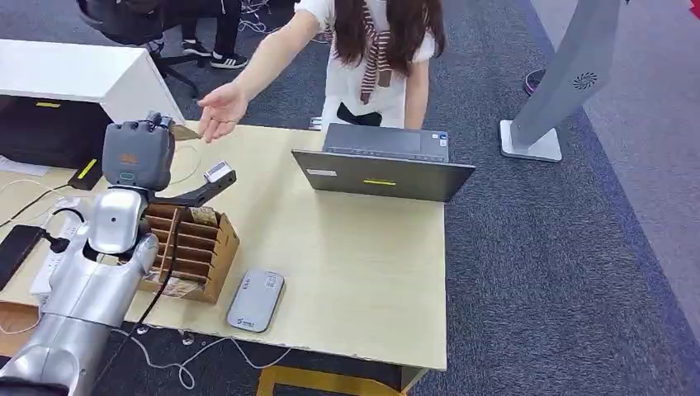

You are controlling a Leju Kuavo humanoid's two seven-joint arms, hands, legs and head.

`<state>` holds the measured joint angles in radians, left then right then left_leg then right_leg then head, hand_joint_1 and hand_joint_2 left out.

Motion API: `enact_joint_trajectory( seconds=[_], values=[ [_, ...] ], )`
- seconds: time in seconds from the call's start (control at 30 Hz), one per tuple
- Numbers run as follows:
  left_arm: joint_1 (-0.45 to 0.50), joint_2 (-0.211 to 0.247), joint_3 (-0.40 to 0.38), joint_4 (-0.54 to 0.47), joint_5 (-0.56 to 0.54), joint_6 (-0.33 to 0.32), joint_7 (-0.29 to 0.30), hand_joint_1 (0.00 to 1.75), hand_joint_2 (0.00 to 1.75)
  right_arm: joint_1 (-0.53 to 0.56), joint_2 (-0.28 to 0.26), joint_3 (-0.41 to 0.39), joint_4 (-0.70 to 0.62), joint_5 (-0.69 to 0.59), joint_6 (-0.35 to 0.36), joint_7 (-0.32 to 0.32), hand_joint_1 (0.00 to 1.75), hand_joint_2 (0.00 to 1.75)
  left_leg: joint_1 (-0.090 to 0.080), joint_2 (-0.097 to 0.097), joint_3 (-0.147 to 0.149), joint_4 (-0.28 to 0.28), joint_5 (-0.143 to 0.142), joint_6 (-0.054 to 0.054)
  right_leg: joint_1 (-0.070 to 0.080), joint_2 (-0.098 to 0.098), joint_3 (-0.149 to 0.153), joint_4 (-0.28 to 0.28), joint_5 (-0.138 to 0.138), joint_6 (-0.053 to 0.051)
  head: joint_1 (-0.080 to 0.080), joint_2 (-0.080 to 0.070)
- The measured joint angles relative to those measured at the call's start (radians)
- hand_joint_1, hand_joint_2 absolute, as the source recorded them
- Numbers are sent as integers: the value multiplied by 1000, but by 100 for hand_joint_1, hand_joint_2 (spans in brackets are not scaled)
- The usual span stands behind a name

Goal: Pass the card to the sensor for recognition and then transmit it.

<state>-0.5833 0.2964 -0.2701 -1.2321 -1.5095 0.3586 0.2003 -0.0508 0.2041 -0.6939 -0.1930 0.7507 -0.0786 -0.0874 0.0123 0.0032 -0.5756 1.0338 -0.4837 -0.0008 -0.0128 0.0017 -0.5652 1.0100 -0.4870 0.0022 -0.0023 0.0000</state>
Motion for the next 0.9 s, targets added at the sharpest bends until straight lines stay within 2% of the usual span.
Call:
enact_joint_trajectory(
  seconds=[0.63,0.67,0.7,0.9],
  values=[
    [-8,1,0,54,0,6,0,175,175,-1,0,0,1,2,-12,7,0,175,0,0,0,0,0,0,0,0,0,0,0,0,0,0],
    [-8,0,0,55,0,6,-2,98,175,-1,0,0,1,3,-11,6,0,175,0,1,0,0,0,0,0,0,0,0,0,0,0,0],
    [-8,0,0,55,0,6,-3,0,175,-1,0,0,1,5,-11,6,0,175,0,1,0,0,0,0,0,1,0,0,0,0,0,0],
    [-4,-10,0,55,0,12,0,0,175,-1,0,0,1,16,-12,5,0,175,0,0,0,0,0,0,0,1,0,0,0,0,0,0]
  ],
)
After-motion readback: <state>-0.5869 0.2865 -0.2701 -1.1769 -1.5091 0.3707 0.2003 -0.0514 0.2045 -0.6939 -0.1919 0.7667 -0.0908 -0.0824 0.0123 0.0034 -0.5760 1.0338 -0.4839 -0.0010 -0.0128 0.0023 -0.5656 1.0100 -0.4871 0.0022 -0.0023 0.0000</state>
